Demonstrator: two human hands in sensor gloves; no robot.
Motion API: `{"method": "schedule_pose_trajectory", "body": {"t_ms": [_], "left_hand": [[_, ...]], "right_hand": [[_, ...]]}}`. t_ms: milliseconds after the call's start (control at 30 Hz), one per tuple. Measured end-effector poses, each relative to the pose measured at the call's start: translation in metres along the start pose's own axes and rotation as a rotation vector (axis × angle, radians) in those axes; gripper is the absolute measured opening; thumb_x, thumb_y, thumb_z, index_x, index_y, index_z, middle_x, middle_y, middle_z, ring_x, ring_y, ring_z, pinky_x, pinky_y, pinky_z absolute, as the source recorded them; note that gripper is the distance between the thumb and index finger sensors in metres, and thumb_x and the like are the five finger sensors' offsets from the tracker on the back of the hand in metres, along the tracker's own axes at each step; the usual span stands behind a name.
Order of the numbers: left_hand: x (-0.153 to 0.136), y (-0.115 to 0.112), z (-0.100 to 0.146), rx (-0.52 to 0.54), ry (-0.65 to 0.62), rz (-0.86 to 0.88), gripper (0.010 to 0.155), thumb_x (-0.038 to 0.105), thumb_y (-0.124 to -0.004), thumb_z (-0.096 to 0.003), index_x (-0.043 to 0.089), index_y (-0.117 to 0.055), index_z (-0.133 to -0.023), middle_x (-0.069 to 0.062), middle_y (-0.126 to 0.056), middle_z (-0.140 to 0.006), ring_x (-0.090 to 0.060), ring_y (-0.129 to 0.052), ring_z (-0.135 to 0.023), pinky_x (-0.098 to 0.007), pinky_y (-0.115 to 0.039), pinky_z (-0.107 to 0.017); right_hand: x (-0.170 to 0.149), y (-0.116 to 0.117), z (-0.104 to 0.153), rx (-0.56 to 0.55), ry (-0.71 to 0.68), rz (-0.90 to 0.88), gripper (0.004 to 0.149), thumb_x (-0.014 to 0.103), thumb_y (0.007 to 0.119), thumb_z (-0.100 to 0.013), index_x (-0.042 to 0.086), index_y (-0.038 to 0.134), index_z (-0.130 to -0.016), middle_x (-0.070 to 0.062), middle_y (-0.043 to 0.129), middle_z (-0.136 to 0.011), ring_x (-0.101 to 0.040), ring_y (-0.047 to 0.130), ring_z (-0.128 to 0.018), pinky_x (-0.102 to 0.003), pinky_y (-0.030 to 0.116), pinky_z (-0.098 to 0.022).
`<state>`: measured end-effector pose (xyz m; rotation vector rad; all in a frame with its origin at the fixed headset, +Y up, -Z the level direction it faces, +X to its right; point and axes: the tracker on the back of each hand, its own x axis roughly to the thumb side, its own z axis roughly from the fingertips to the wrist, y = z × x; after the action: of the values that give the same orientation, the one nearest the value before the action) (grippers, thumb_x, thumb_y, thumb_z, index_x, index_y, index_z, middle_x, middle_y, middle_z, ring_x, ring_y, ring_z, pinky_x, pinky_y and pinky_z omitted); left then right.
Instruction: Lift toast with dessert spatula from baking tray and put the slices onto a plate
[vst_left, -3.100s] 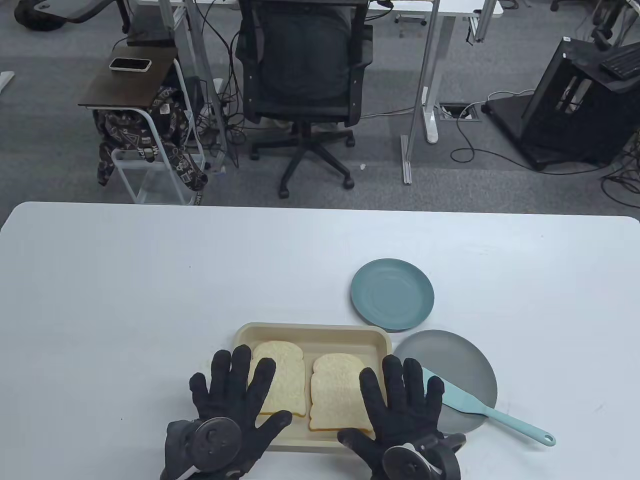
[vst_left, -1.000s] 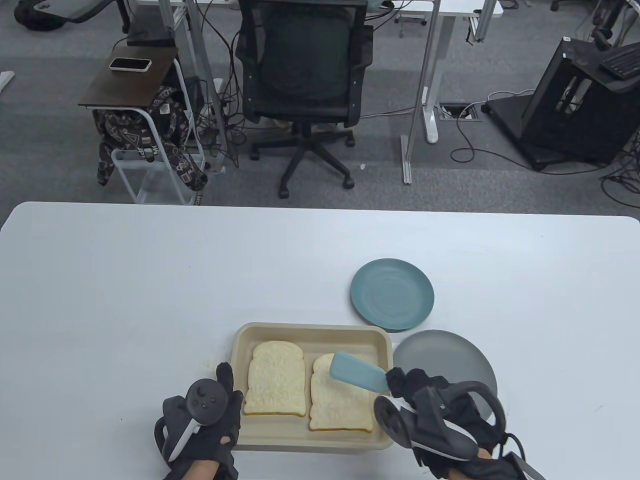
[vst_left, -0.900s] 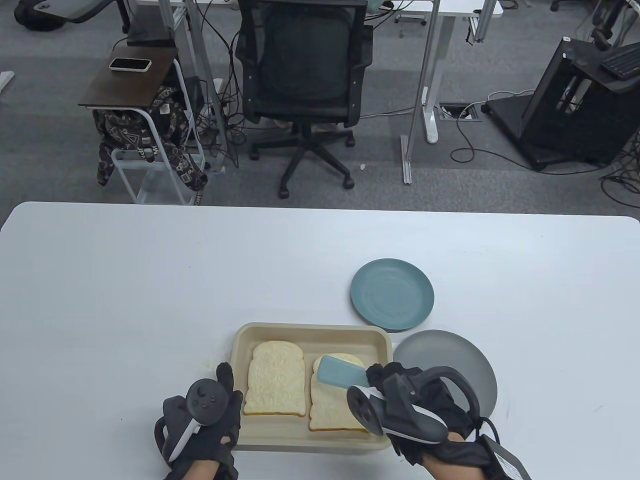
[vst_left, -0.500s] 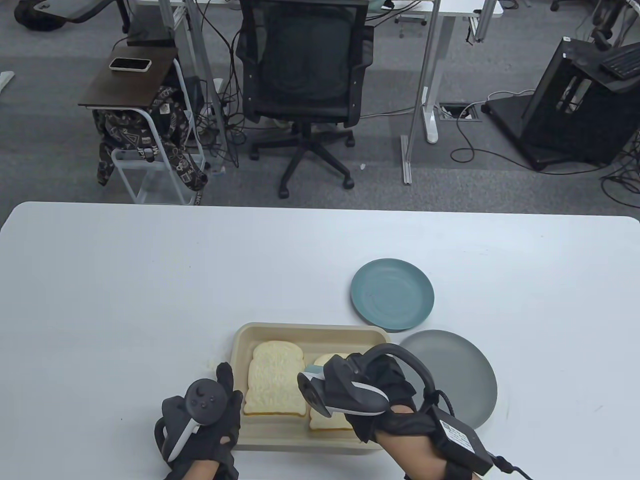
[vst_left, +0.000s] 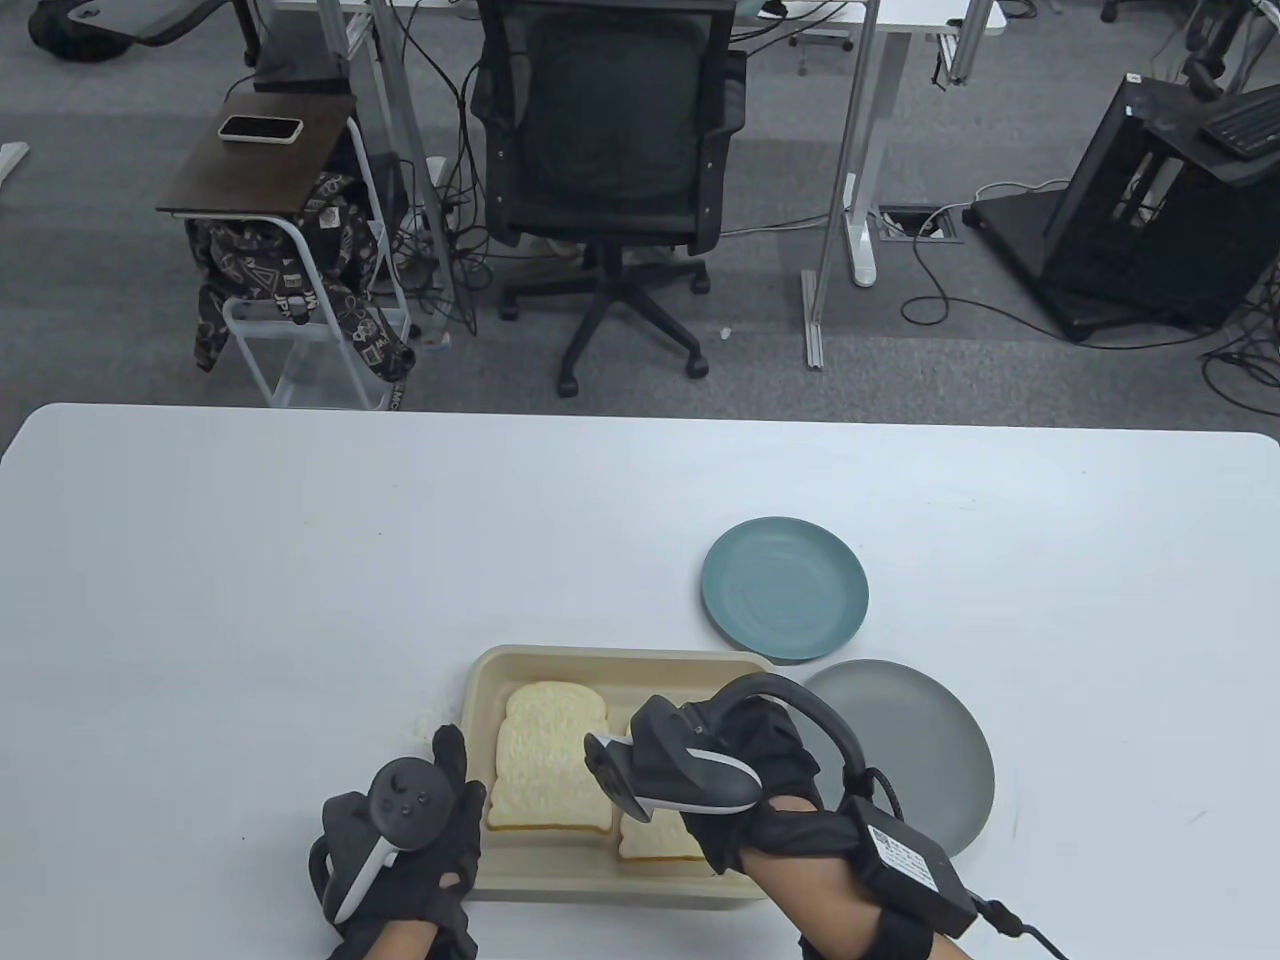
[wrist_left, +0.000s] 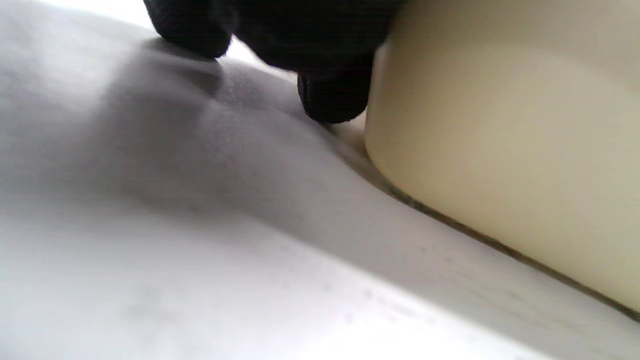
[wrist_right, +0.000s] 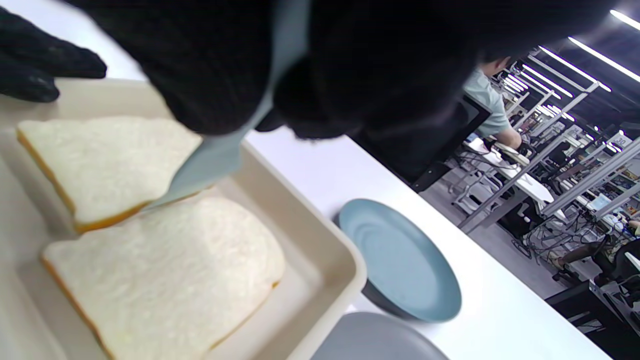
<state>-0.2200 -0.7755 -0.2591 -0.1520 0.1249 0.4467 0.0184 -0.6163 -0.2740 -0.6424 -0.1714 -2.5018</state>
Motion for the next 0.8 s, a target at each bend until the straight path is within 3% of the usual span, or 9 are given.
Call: {"method": "schedule_pose_trajectory", "body": {"t_ms": [267, 633, 800], "left_hand": [[-0.001, 0.0, -0.001, -0.004, -0.009, 0.011, 0.063, 0.04, -0.066, -0.0589, 0.016, -0.042, -0.112, -0.001, -0.091, -0.081, -0.011, -0.095, -0.022, -0.058, -0.063, -0.074], [-0.002, 0.0, -0.001, -0.006, -0.018, 0.013, 0.062, 0.039, -0.064, -0.0587, 0.015, -0.043, -0.112, -0.001, -0.091, -0.081, -0.011, -0.095, -0.022, -0.059, -0.063, -0.073], [-0.002, 0.0, -0.001, -0.006, -0.019, 0.012, 0.062, 0.039, -0.064, -0.0589, 0.015, -0.043, -0.112, -0.001, -0.091, -0.081, -0.011, -0.095, -0.022, -0.059, -0.063, -0.073]], "right_hand": [[-0.013, 0.018, -0.014, 0.023, -0.009, -0.11, 0.049, 0.032, 0.085, -0.036, 0.023, 0.086, -0.084, -0.008, 0.098, -0.065, -0.025, 0.099, -0.024, -0.034, 0.089, -0.004], [-0.056, 0.092, -0.023, -0.001, -0.02, -0.521, 0.049, 0.031, 0.085, -0.036, 0.023, 0.085, -0.085, -0.009, 0.097, -0.066, -0.026, 0.099, -0.026, -0.036, 0.088, -0.005], [-0.056, 0.104, -0.021, -0.029, -0.018, -0.566, 0.049, 0.031, 0.085, -0.036, 0.023, 0.085, -0.085, -0.009, 0.097, -0.065, -0.026, 0.099, -0.025, -0.036, 0.088, -0.004]]}}
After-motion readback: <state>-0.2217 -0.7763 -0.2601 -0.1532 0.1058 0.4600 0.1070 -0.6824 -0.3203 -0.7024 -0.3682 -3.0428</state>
